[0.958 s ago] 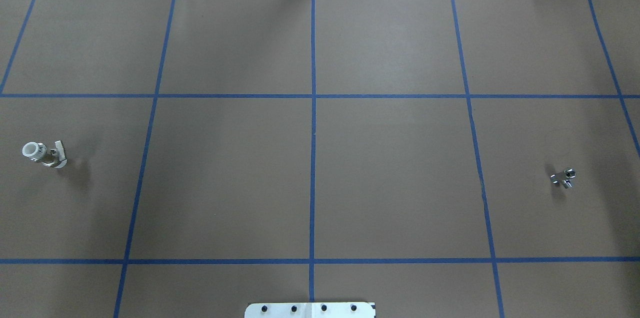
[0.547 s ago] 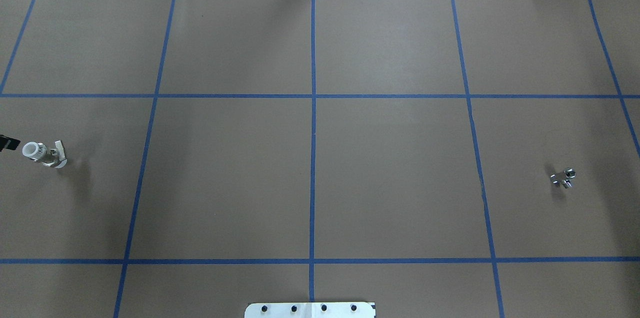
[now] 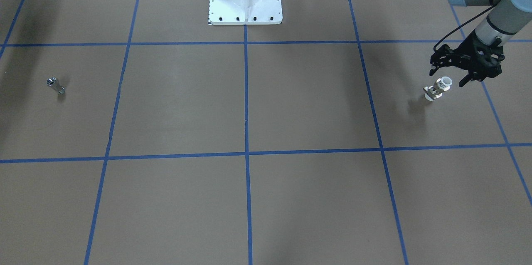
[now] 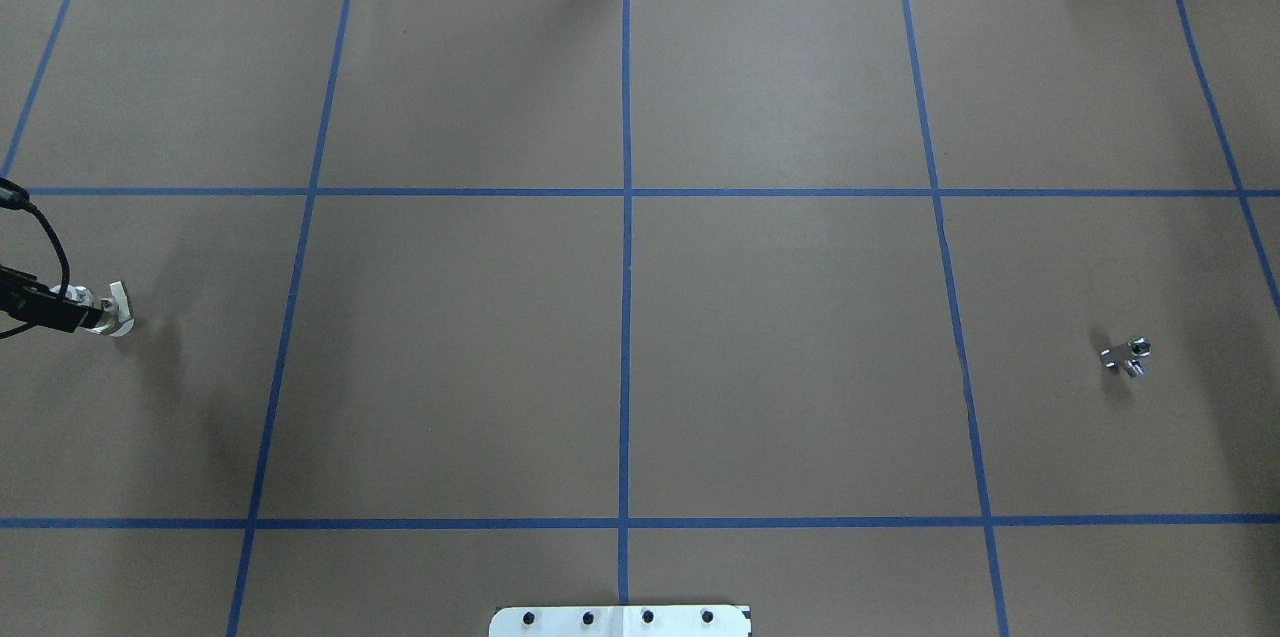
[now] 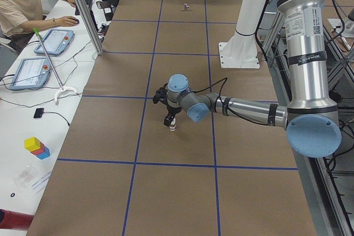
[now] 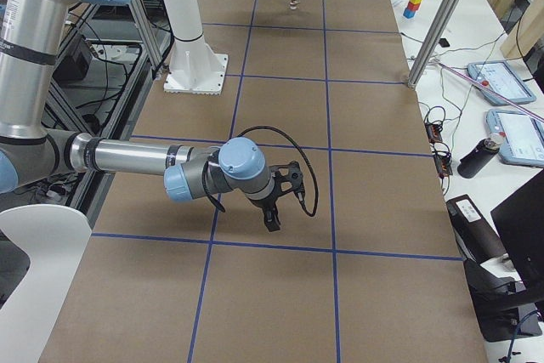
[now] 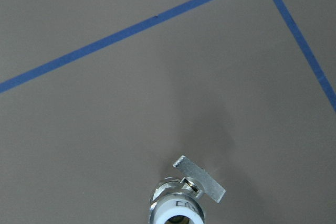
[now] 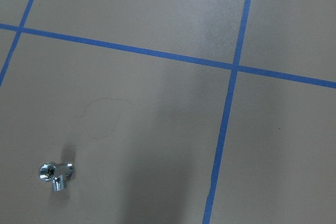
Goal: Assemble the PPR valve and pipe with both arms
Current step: 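Lower the left gripper onto the white valve and grasp it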
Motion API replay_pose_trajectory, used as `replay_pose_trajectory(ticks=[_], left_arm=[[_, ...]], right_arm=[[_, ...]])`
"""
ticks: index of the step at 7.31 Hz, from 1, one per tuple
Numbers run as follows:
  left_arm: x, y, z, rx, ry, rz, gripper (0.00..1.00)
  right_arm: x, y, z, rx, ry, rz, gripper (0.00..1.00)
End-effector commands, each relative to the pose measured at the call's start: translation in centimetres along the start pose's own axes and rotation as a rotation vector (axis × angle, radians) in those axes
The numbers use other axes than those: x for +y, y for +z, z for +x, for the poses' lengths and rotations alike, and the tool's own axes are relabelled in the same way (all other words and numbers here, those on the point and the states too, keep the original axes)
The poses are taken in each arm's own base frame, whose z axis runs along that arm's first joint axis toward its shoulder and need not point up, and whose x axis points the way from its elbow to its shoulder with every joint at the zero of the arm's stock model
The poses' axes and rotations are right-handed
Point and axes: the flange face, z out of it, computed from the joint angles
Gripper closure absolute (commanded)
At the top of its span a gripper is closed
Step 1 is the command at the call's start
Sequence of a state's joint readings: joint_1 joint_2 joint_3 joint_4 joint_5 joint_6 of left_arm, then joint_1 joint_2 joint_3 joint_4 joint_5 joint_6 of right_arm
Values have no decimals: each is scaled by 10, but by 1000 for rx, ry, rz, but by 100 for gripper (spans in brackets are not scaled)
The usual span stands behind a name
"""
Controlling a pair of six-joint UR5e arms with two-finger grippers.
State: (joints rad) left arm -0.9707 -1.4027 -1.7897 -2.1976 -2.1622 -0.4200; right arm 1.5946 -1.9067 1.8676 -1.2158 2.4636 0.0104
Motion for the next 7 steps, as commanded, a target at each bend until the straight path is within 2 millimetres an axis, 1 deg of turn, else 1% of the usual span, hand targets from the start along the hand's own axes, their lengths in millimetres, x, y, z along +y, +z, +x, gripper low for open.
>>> replay_pose_trajectory(ticks=[1,4,5,7], left_arm=[[-6,13,-3,-11,2,-3,1],[-6,26,-2,-14,5,-22,1],[-6,26,-1,-13,6,-23,11],[-6,26,-1,-13,6,-21,63]], right_arm=[[0,0,0,0,0,0,0],[0,0,0,0,2,0,0],[0,0,0,0,0,0,0],[0,0,0,-1,3,0,0]])
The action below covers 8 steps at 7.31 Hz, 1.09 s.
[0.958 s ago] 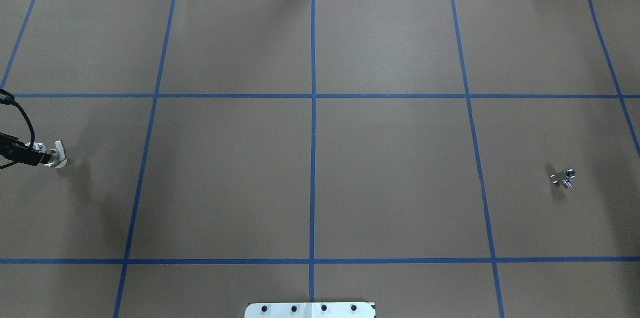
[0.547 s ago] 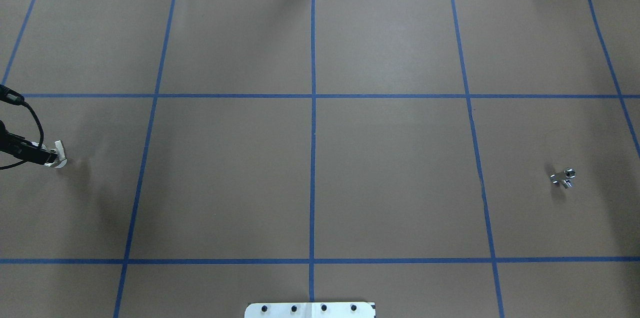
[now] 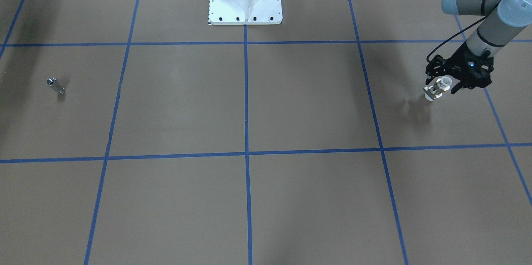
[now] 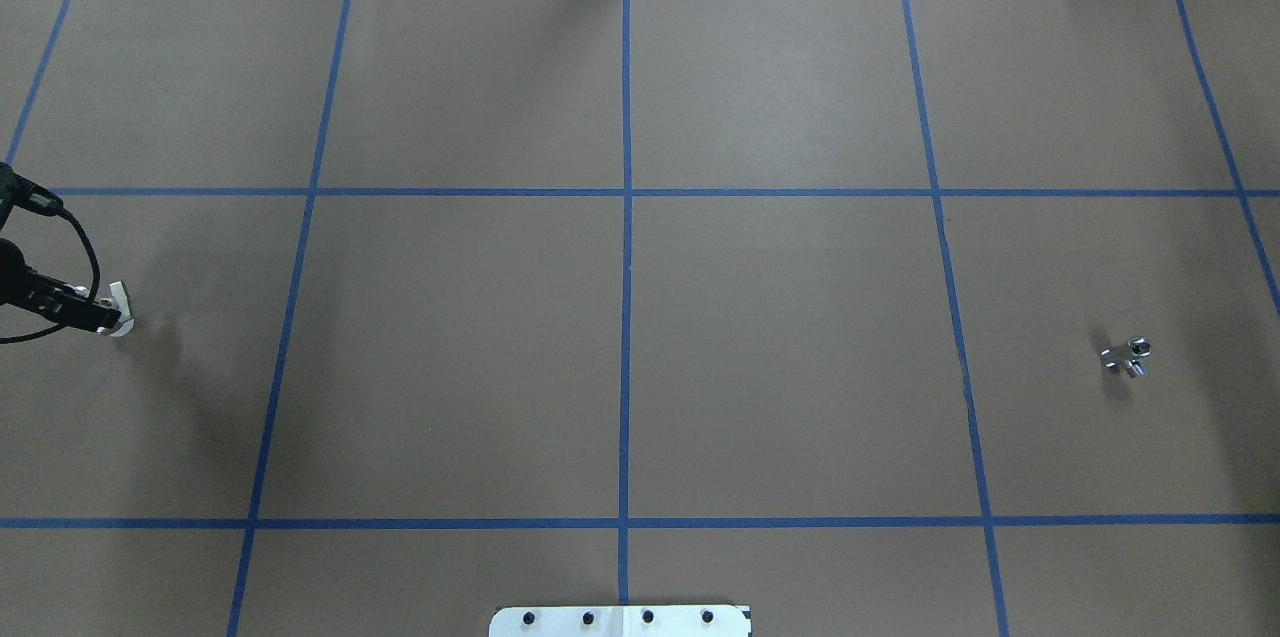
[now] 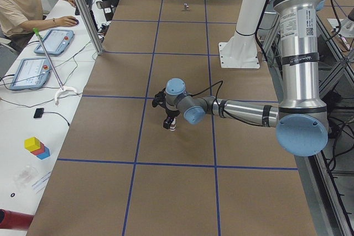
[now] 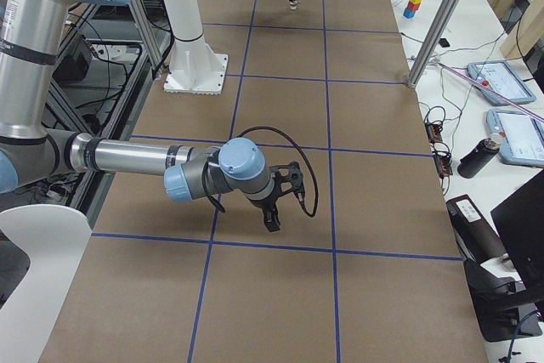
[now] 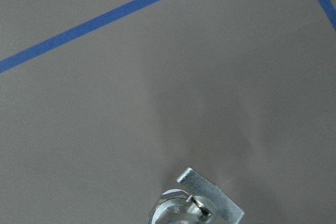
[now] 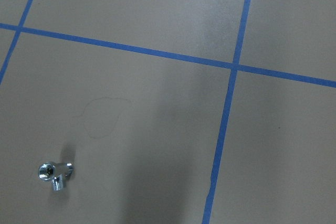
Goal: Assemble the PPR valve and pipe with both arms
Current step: 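Lower the left gripper onto the white valve and grasp it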
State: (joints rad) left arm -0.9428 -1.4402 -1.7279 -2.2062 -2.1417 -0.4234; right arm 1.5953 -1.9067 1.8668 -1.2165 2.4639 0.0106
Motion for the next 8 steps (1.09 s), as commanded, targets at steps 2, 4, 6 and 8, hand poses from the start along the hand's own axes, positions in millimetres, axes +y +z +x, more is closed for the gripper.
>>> replay_pose_trajectory(ticks=[2,4,6,8], left_arm=[[-1,-4,1,2,3,8,98],[-11,-34,28,38,13,53,100],[-35,-59,59,81,-224,110,100],[-73,-55,114,154,-343,119,100]], right_arm=[[-1,0,0,-1,0,1,0],[-1,0,0,-1,0,1,0],[-1,0,0,-1,0,1,0],[1,1,1,-1,4,-2,0]])
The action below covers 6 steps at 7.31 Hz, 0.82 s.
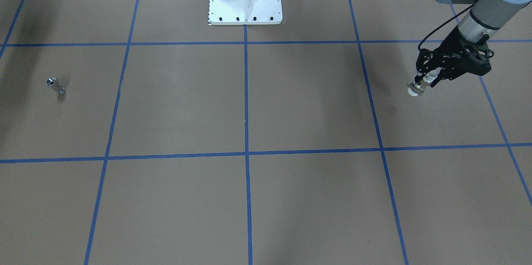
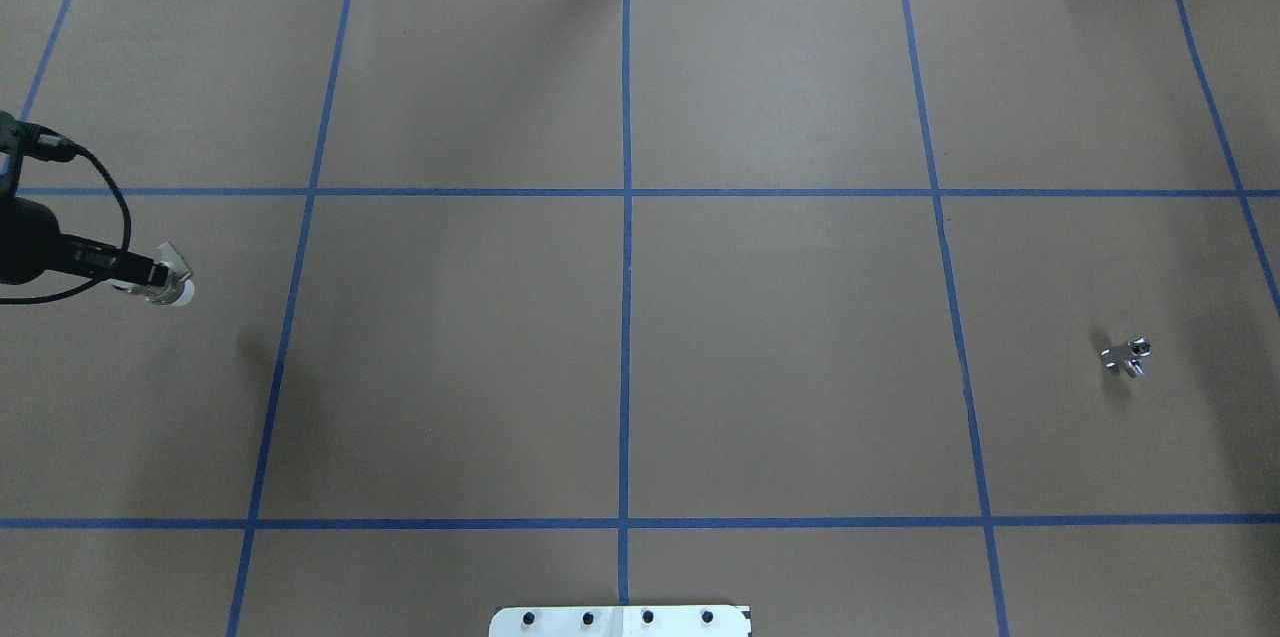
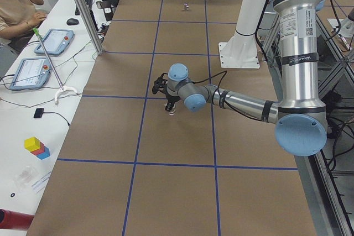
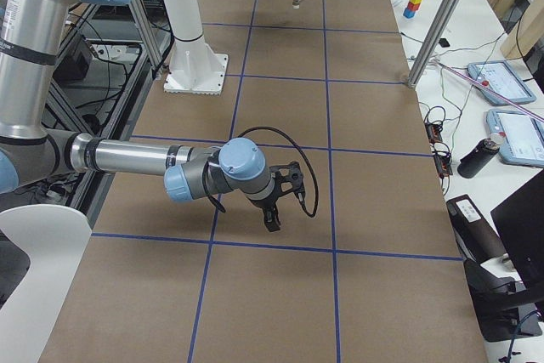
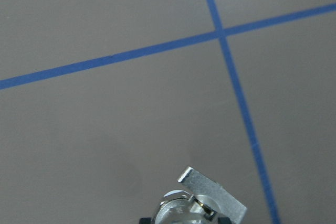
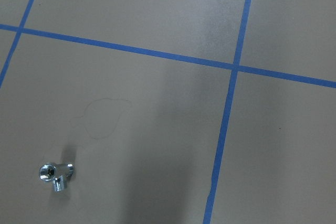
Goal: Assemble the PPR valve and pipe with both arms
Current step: 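Carry the white valve with the left gripper to the table center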
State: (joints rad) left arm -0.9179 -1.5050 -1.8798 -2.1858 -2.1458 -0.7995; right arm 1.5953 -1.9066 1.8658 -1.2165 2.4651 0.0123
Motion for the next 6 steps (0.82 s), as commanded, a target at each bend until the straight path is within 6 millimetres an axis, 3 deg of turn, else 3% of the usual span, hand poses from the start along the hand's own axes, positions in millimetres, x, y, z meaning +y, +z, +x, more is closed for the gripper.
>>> replay_pose_trajectory(ticks=[1,3,4,5,6], left_arm=[[-26,18,90,69,-143,-10,100],[-45,46,215,38,-206,-22,100],[-50,49,290,10,-247,-49,100],[-43,52,360,-65,-307,-70,100],[-38,50,414,-103,-340,-80,100]], right_arm=[[1,0,0,-1,2,-1,0],[1,0,0,-1,3,-1,0],[1,1,1,-1,4,-2,0],[1,1,1,-3,4,-2,0],[1,1,1,-3,6,-3,0]])
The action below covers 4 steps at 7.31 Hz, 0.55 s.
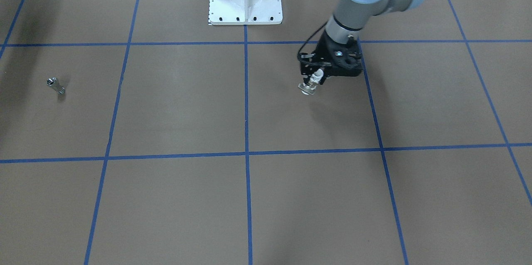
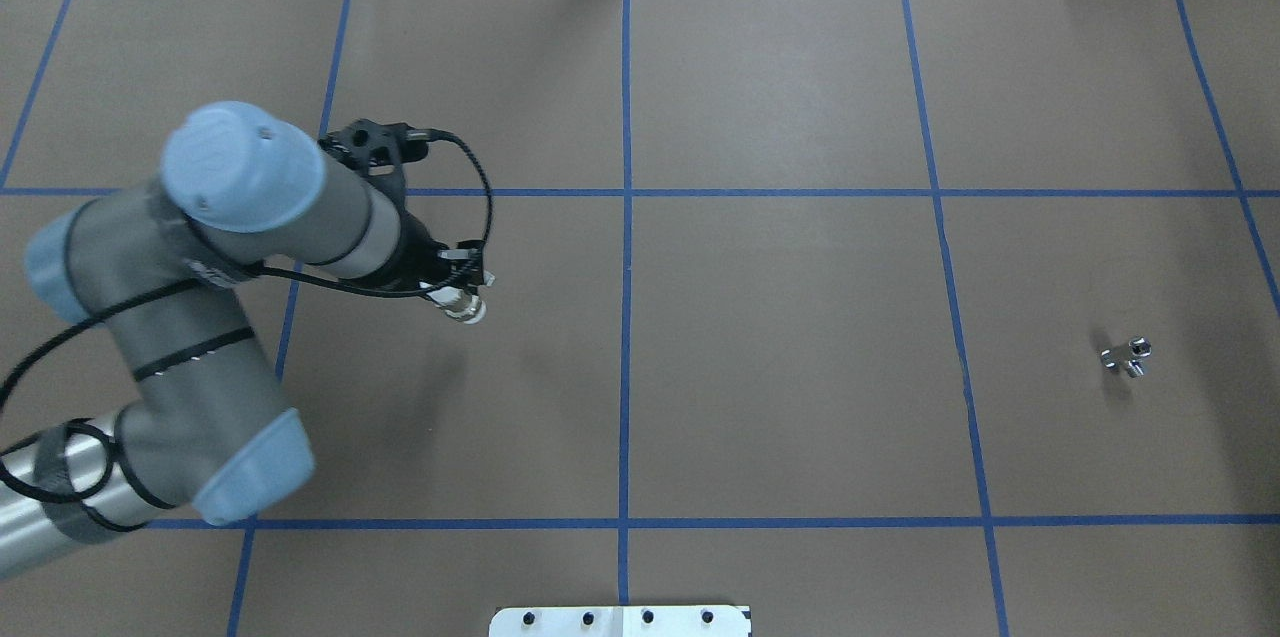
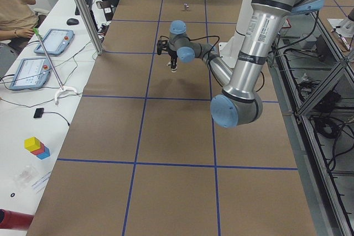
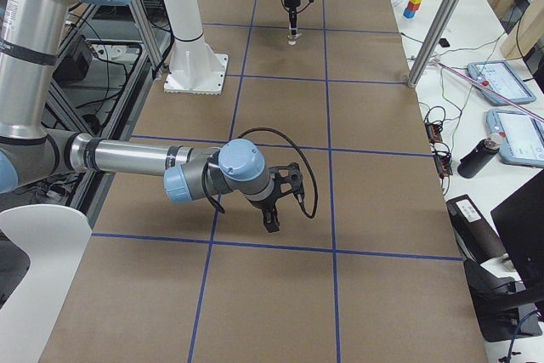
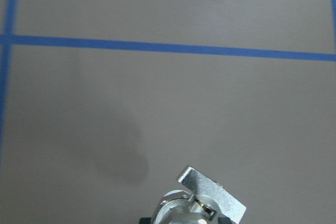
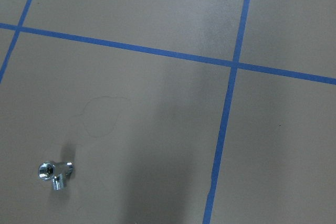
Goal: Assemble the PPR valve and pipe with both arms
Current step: 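Carry the white valve with the left gripper to the table center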
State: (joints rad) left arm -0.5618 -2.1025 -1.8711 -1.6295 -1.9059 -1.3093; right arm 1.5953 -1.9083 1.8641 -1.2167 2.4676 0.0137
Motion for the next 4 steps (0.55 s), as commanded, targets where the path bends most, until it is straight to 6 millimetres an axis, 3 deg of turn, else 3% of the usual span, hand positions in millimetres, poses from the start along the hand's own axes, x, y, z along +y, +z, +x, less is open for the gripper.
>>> replay_pose_trajectory(ticks=[1,3,4], left_arm=[[30,3,97,-69,-102,-15,100],[20,38,145,-119,-159,7,100],[16,47,154,-128,-175,7,100]], right_arm=[[0,0,0,-1,3,-1,0],[0,0,0,-2,1,-1,0],[0,0,0,-2,1,-1,0]])
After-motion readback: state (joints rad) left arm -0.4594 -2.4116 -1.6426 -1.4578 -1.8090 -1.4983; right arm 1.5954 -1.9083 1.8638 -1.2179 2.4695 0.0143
